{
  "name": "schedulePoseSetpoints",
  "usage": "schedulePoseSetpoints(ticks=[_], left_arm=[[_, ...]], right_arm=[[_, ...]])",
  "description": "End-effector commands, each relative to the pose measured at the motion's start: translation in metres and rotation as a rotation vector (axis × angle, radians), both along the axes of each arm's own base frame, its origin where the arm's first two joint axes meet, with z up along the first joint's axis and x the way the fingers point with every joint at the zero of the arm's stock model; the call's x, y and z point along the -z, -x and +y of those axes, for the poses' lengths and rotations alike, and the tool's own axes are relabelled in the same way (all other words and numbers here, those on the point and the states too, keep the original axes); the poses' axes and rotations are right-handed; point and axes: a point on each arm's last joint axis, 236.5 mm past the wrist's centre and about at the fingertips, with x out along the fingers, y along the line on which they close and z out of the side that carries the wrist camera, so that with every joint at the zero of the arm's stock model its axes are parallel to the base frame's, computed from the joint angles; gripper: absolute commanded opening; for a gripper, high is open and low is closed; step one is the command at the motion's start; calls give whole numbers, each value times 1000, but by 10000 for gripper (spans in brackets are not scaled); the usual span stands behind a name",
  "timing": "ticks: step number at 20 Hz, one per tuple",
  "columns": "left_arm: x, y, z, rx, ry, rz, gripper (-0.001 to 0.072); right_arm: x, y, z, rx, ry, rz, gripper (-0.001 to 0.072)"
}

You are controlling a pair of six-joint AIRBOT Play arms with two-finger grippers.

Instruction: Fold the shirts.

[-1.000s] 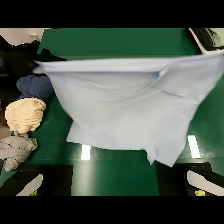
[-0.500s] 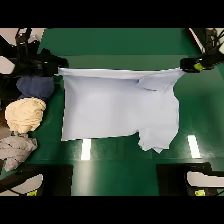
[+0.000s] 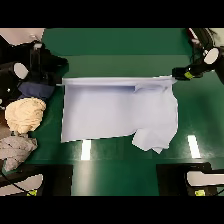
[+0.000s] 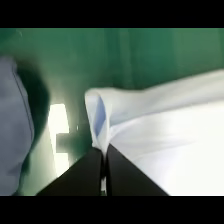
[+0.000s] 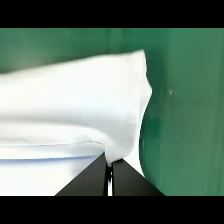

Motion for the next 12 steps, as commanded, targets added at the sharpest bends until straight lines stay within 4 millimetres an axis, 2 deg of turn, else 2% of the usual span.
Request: schedulePoseSetpoints(ticks=[1,4,8,9,10,11,12], left_arm=[[35,25,9,8,-46,113,22],[50,35,9,-5,-40,149,23],[51,37,2,-21,5,162,41],[51,39,0,-22,17,172,297],[53,43,-1,-20,18,189,498],[55,49,-1,-17,16,215,529],[58,57,1,-11,5,252,529]], right_arm=[[28,19,2,2,-11,80,11],[43,29,11,-3,-39,117,15],[55,40,14,-7,-41,157,18],[56,44,15,-9,-42,176,66],[57,47,14,-7,-42,190,248],[56,51,10,1,-45,205,397],[54,56,10,1,-46,220,398]])
